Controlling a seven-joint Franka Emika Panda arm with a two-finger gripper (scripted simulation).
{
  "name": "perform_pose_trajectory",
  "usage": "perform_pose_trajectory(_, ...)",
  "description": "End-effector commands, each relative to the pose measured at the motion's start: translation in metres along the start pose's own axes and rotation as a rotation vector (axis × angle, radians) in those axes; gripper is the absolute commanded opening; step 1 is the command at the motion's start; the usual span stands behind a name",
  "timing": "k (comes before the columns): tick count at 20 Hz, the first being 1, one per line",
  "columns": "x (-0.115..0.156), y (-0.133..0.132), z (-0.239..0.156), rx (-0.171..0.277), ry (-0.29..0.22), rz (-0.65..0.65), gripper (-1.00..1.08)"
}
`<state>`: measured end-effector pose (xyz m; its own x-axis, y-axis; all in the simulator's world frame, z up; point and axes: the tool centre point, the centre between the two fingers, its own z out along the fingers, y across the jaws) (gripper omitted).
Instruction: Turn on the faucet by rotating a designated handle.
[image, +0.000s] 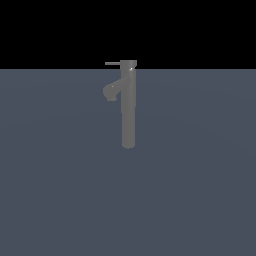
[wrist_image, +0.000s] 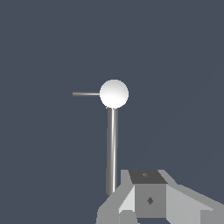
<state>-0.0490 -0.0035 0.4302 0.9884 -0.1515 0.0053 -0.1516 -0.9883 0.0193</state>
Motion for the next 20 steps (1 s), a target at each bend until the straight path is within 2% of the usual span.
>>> perform_pose_trajectory(1, 0.019, -0.009, 0.014, 0.001, 0.000, 0.003, -1.00)
perform_pose_trajectory(11, 0.084, -0.043, 0.080, 0.010, -0.003, 0.016, -1.00)
perform_pose_trajectory(20, 0.112, -0.061, 0.121, 0.018, -0.005, 0.024, -1.00)
